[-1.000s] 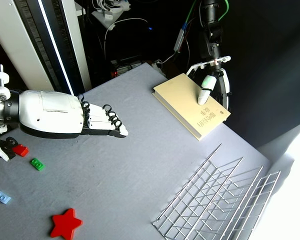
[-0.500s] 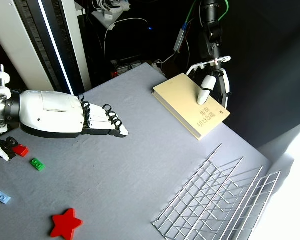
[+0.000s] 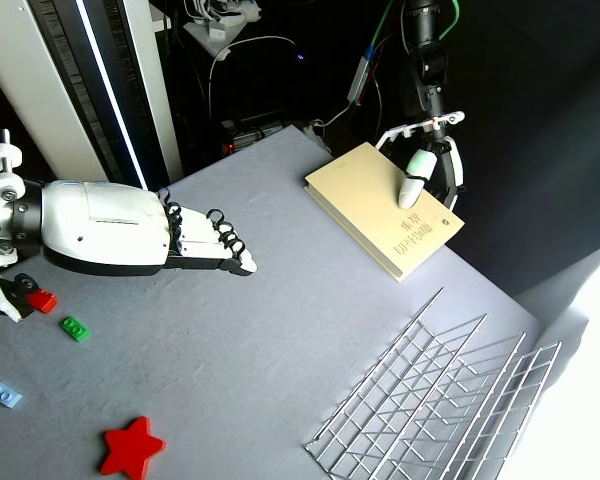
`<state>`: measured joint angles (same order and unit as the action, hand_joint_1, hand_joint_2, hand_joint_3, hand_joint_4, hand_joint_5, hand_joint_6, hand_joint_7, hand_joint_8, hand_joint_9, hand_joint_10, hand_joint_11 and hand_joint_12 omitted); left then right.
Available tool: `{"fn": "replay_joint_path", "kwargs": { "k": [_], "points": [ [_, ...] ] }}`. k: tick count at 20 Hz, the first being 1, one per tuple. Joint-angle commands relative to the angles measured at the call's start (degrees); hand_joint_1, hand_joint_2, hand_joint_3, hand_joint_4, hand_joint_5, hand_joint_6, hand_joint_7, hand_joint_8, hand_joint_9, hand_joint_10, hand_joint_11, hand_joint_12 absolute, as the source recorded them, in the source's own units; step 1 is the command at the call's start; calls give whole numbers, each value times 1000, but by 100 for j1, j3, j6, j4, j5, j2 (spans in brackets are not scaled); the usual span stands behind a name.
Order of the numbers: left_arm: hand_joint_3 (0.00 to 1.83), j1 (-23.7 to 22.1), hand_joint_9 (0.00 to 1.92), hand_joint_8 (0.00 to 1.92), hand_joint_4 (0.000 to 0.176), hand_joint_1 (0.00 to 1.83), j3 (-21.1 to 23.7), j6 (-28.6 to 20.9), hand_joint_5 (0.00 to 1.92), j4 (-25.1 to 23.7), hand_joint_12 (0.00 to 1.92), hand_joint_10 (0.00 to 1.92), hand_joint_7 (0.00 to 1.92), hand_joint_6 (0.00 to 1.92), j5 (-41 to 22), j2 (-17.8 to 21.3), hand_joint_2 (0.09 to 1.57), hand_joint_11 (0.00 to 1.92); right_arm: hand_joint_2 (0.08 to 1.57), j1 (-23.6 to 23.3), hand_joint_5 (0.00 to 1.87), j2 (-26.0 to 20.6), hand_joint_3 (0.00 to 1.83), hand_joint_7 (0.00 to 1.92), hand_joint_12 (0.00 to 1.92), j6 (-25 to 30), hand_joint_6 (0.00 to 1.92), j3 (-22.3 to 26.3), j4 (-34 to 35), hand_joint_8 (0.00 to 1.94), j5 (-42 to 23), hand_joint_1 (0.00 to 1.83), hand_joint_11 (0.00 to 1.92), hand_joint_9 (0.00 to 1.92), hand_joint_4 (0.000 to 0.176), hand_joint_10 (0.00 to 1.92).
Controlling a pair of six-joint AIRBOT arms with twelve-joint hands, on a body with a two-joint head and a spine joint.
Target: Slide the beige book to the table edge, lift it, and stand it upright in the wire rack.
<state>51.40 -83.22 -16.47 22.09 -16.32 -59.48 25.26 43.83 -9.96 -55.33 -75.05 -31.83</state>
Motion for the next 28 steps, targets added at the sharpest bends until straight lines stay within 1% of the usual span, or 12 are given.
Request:
{"fn": "replay_joint_path", "kwargs": {
  "k": [1,3,7,9,11,12,15,17,21,25,26,28],
  "points": [
    [0,-94,1052,1219,0,1244,-72,79,870,-45,1490,1284,994,1017,-441,94,1145,917,1168,-24,178,-14,1,179,356,-8,2,3,276,1,-273,143,0,153,0,3],
    [2,-249,1020,1260,0,1236,-96,221,854,-47,1526,1335,968,1044,-346,162,1154,884,1168,-22,186,-14,0,194,438,-19,7,3,276,6,-273,134,0,174,0,8],
    [0,-682,1021,1246,0,1244,-149,541,872,-57,1505,1335,981,1009,-139,271,1147,871,1171,-19,189,-15,1,206,483,-31,4,3,276,4,-273,92,0,181,0,5],
    [1,-953,1005,1253,0,1236,-169,721,859,-57,1508,1341,970,1038,-54,327,1152,864,1175,-16,185,-16,1,206,410,-31,5,3,276,5,-273,77,0,175,0,1],
    [1,-1162,998,1262,0,1235,-173,853,866,-57,1519,1336,964,1026,-49,364,1152,881,1168,-13,197,-16,0,227,434,-44,4,3,276,4,-273,98,0,189,0,3],
    [6,-1245,977,1306,0,1229,-169,903,832,-57,1581,1381,940,1074,-49,377,1166,855,1169,-11,200,-16,0,225,406,-45,3,3,276,1,-273,101,0,182,0,1],
    [1,-1464,982,1323,0,1236,-138,1083,858,-57,1607,1426,939,1024,71,414,1162,865,1168,-9,209,-16,0,225,401,-47,5,2,276,1,-273,112,0,185,0,2],
    [0,-1650,971,1274,0,1233,-118,1198,893,-57,1623,1419,956,996,161,444,1150,871,1165,-8,204,-17,0,210,337,-51,2,2,276,2,-273,151,0,182,0,3],
    [3,-2023,957,1340,0,1234,-112,1446,859,-57,1664,1476,929,1025,245,516,1163,848,1155,-1,223,-17,0,212,494,-54,3,2,276,0,-273,187,0,206,0,4],
    [2,-2451,975,1307,0,1231,-124,1811,855,-57,1666,1455,941,1044,295,573,1161,851,1163,5,192,-20,1,215,480,-58,2,2,276,3,-270,171,0,203,0,1],
    [0,-2687,981,1308,0,1238,-125,2037,871,-57,1666,1462,946,1010,296,610,1156,863,1159,9,199,-20,0,223,484,-59,4,2,277,4,-269,196,0,209,0,3],
    [0,-2819,981,1308,0,1238,-133,2169,871,-57,1666,1462,946,1010,299,631,1156,863,1159,9,199,-21,0,223,484,-60,4,2,277,4,-269,196,0,209,0,3]
  ]
}}
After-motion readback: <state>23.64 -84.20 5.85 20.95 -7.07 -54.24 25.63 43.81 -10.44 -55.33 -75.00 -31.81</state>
